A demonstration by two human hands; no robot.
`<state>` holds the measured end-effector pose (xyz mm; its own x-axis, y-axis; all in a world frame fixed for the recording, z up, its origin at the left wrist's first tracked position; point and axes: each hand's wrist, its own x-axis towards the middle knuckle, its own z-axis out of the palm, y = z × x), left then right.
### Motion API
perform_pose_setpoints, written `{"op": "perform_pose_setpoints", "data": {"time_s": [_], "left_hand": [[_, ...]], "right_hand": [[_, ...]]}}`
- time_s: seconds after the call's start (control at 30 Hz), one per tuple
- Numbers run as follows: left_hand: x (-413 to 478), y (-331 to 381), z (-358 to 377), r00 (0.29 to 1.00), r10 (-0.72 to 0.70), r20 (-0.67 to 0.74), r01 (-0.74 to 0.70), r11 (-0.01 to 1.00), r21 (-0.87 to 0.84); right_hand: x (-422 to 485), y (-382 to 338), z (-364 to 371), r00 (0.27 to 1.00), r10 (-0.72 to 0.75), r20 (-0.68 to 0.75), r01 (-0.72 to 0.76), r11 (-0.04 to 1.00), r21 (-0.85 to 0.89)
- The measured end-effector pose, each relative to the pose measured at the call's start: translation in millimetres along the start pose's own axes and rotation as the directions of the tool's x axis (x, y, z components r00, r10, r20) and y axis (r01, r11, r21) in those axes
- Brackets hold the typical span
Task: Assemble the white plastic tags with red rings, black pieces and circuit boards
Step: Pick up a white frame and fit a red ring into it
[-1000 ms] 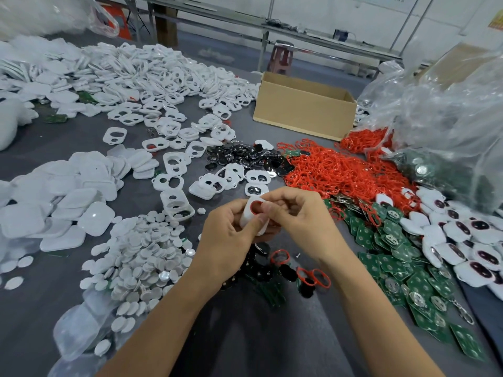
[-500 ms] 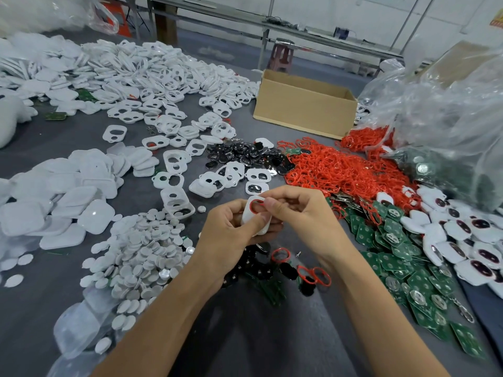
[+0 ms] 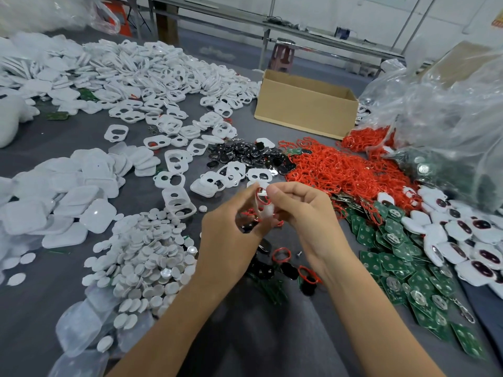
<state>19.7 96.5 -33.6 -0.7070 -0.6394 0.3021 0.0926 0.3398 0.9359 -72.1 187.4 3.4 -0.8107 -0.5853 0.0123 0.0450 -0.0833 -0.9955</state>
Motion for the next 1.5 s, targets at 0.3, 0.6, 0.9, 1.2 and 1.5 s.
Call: {"op": "perform_pose_setpoints", "data": {"time_s": [0.3,0.6,0.9,1.2,1.5], "left_hand": [[4,-1,-1,0.988,-0.125,0.09,0.145,0.954,-0.264],[20,-9,-19,0.896,-0.431,-0.11,0.35,0.836,-0.422],[18,-11,-16,0.917,-0.382,-0.117,0.328,0.886,-0.327],[15,-10,-16,0.922,-0.374,-0.1,0.338,0.903,-0.264],[13,-7,-14,0.939,-0.336,-0.071,0.31,0.919,-0.243]], "right_hand": [[-3,3,5,0.99,0.006,0.139,0.005,0.997,-0.08],[2,-2,-10,0.964,-0.237,0.121,0.26,0.735,-0.626],[1,4,-12,0.955,0.127,0.268,0.209,0.352,-0.912],[1,-14,-18,0.91,-0.066,0.41,-0.025,0.977,0.212],[-4,-16,-15,0.795,-0.205,0.571,-0.1,0.884,0.457]]}}
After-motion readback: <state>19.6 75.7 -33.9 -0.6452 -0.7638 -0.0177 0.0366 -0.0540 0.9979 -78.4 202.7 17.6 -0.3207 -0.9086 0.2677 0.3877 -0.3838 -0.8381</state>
